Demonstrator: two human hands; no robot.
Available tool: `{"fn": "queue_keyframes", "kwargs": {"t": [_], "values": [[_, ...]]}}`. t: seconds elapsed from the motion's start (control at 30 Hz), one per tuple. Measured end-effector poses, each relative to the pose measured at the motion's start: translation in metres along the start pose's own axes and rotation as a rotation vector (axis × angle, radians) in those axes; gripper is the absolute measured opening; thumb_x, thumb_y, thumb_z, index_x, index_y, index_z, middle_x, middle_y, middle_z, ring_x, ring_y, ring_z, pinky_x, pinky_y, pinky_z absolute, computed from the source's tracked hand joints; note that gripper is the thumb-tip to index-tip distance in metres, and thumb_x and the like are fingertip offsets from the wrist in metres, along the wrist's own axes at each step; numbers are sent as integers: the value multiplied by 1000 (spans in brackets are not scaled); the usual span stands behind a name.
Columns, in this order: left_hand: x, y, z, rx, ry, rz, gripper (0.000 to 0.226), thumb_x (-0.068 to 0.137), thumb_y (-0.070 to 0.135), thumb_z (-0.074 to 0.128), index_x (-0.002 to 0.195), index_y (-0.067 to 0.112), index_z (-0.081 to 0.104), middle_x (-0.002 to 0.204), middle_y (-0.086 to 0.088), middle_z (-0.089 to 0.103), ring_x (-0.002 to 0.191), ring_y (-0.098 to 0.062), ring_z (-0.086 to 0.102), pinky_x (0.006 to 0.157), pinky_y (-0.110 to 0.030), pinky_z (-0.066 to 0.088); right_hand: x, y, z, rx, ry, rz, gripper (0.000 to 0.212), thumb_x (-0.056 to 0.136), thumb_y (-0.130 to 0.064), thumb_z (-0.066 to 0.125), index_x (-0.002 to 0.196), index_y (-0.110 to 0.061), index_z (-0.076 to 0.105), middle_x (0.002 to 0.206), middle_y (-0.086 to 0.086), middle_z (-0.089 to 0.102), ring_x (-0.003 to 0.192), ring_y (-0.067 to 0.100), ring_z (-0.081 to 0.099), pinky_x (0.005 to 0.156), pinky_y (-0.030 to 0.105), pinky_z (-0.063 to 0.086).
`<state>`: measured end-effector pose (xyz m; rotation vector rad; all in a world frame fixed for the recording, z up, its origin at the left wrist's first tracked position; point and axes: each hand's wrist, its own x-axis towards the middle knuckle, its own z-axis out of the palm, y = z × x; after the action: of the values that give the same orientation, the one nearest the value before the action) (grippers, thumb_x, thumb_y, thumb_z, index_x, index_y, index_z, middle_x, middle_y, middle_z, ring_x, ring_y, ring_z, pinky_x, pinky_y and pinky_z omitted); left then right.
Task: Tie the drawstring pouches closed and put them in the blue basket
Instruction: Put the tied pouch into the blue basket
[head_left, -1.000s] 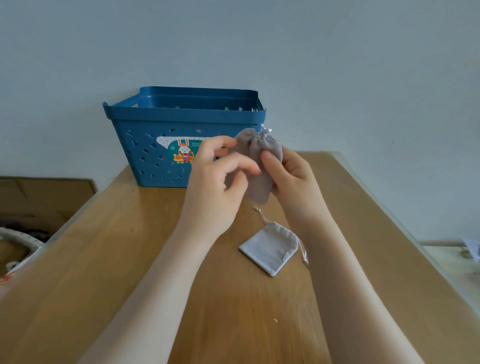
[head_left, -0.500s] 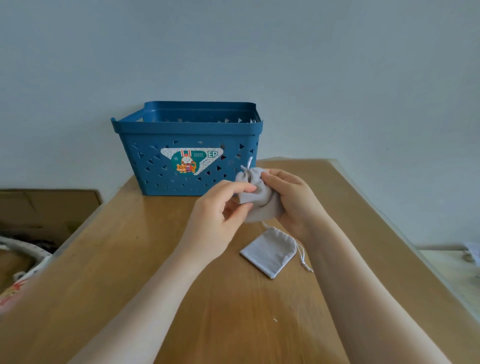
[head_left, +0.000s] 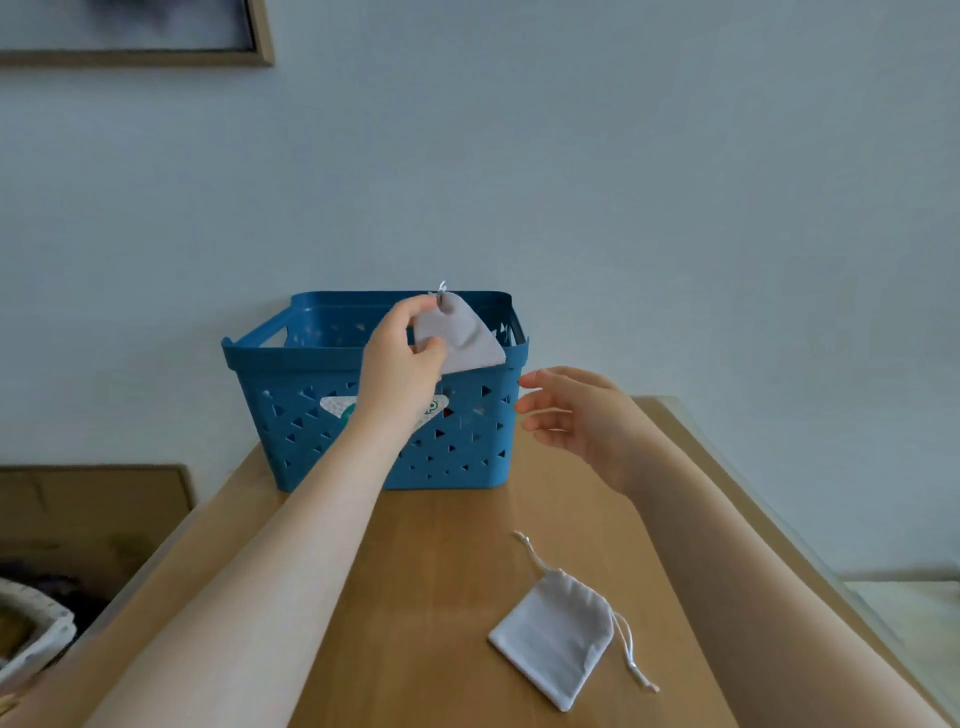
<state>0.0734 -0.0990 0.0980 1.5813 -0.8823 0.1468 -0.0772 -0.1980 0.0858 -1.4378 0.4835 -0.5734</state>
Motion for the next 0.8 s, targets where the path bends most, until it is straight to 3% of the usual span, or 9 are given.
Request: {"fn": "queue_keyframes", "kwargs": {"t": [0.13,0.23,0.33,0.4,0.53,0.63,0.73,0.8], "values": [[37,-6,11,12,-51,-88,46,90,9,43,132,26,47,117,8,50,62,-9,58,53,-17,43,20,3,-2,-17,-11,23,13,93,-20,54,96,-10,62,78,6,65,65,18,57,66,27,48],[52,-20,14,309,-270,-114,47,94,20,45,140,21,38,125,-1,51,66,-10,63,51,-14,41,30,7,-1,-55,-10,46,13,93,-20,54,95,-11,63,76,5,65,66,17,57,66,26,49],[54,-36,10,513,-329,-114,53,96,36,44,145,20,32,146,-9,31,85,-23,64,77,-31,50,32,11,-1,-81,-6,64,14,94,-19,52,97,-10,63,75,3,65,65,16,57,67,25,50],[44,-39,8,483,-280,-44,46,96,32,46,140,18,41,146,-5,30,84,-23,63,85,-37,50,30,15,-2,-100,2,76,15,94,-19,52,98,-10,63,75,3,65,66,16,58,68,25,50],[14,-35,2,398,-227,117,27,96,18,47,121,16,56,135,3,40,69,-7,55,76,-22,38,19,18,-2,-140,-1,94,16,94,-18,53,99,-9,64,77,4,65,65,17,58,66,25,50],[-17,-32,-1,362,-262,140,26,95,13,47,118,15,60,122,3,51,80,-7,53,77,-18,37,7,19,-4,-152,-2,85,15,95,-18,51,97,-9,63,77,4,64,65,17,57,65,24,49],[-49,-31,0,323,-353,144,23,95,12,48,112,14,64,108,7,53,85,-9,55,69,-9,38,-5,26,-6,-210,32,79,15,95,-18,51,95,-9,62,78,4,64,64,16,57,64,24,48],[-68,-32,2,321,-442,159,20,94,10,49,105,13,66,105,8,53,82,-14,57,72,-15,41,-13,38,-9,-344,42,102,15,93,-19,52,95,-8,62,80,4,63,64,15,56,62,23,47]]}}
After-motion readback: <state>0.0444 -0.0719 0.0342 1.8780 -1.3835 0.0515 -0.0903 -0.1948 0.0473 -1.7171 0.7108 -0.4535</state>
